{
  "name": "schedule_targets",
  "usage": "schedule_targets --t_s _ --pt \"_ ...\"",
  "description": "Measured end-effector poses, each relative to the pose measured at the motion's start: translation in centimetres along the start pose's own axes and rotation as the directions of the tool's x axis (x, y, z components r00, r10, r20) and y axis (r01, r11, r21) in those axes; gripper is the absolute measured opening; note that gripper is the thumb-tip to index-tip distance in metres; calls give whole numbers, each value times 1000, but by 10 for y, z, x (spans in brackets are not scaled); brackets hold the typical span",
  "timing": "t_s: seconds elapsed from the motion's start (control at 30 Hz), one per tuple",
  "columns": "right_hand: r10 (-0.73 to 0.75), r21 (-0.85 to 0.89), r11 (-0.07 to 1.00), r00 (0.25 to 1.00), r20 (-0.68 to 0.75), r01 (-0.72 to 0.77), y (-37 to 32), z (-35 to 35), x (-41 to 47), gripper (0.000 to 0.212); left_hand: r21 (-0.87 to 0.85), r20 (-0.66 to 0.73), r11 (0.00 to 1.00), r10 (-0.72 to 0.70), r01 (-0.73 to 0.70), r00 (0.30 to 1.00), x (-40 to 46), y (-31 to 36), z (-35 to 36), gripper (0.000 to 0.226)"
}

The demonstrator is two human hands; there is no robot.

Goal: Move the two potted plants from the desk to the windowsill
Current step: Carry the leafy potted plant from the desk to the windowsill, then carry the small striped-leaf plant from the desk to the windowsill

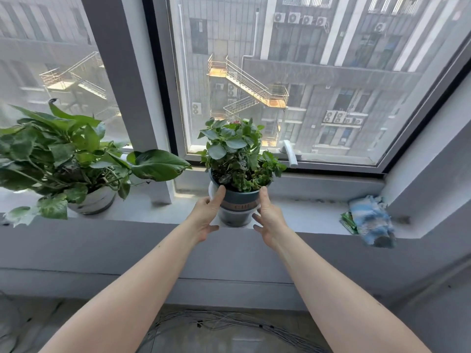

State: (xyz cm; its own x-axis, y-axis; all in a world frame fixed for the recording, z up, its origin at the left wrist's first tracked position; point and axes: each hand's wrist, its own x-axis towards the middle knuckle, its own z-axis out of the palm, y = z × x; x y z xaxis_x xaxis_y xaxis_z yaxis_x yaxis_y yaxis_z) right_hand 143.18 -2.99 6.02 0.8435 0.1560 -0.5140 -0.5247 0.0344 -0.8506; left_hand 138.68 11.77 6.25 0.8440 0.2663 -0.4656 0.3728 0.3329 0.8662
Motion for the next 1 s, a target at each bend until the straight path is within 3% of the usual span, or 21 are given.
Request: schedule_targets --t_s 0.2,0.37,0.5,0.6,0.7,0.8,0.87,1.0 --pt "23 -6 1000 999 -29 -23 37 36 -38 79 -5 -13 1000 29 -29 999 -36 -14 -39 120" --pt "43 -131 991 989 139 -25 65 85 -74 87 -97 -137 992 63 -76 989 -91 -31 -99 114" --pt "86 -295 955 940 331 16 95 131 -114 95 -166 -304 973 105 -161 947 -157 -56 -148 138" --pt "146 -406 911 871 469 66 130 167 -162 99 -212 -451 951 110 -226 885 -219 -86 -186 136" --pt "201 -480 867 789 580 131 174 201 -222 86 -250 -601 927 76 -278 796 -292 -118 -217 137" --pt "262 -530 820 683 682 215 220 229 -294 70 -285 -728 898 26 -336 685 -369 -155 -247 108" --pt "288 -542 795 616 733 273 250 244 -336 77 -295 -794 880 -10 -372 607 -415 -178 -266 97" --pt "397 -573 727 449 801 378 317 263 -438 90 -279 -896 859 -72 -430 438 -528 -231 -295 96"
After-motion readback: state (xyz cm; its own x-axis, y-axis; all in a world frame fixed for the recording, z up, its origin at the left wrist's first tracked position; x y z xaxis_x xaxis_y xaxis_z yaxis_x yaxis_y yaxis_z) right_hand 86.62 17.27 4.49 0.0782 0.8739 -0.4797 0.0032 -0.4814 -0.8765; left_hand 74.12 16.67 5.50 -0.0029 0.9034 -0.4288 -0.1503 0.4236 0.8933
